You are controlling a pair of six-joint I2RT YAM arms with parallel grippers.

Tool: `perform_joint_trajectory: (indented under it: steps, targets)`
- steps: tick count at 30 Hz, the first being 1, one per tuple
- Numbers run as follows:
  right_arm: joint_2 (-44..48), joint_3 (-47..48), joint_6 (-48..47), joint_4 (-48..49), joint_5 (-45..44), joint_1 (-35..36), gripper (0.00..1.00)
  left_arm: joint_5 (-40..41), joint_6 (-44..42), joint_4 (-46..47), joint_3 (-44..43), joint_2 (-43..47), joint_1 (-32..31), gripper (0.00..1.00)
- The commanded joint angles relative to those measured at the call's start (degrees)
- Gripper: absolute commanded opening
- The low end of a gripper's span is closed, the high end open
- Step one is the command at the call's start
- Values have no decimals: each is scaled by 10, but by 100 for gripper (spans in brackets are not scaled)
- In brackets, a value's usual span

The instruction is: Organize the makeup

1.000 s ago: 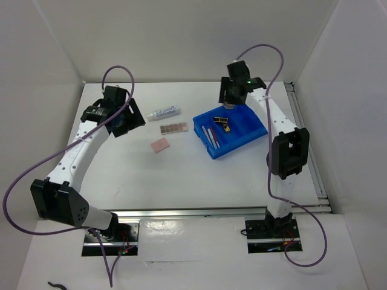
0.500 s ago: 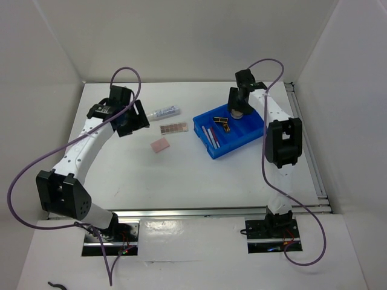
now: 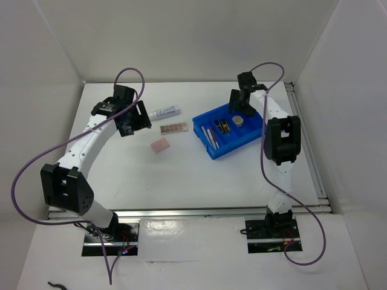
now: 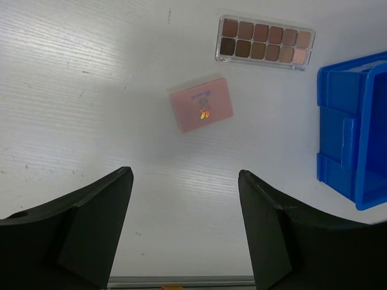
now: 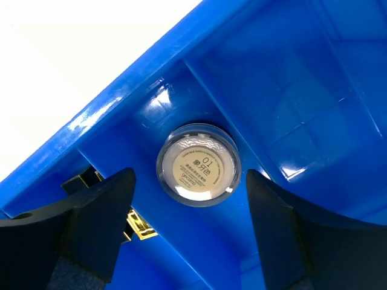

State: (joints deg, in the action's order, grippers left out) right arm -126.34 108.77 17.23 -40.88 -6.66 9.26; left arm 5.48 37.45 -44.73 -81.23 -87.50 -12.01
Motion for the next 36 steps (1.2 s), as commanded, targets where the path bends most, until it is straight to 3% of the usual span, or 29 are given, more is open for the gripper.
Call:
perform_joint_trajectory:
  steps: [1,7,12,19,24,32,36]
  targets:
    - [64,13,1,23,-10,6,77,0,-15,5,-23,-2,-3,84]
    - [145,-10,-12,41,-26,71,45,5,-15,0,-23,20,-3,84]
    - [150,6,-32,26,-15,194,43,64,40,-25,-17,37,-3,84]
    - [68,85,-10,6,52,316,70,131,126,-102,-31,44,21,84]
    - [-35,176,-46,-11,93,353,91,174,143,-107,-24,87,26,84]
    - [-134,273,-98,-35,112,369,99,205,155,-119,-18,107,37,84]
    - [-152,257,-118,-23,107,379,99,188,131,-105,-18,107,37,84]
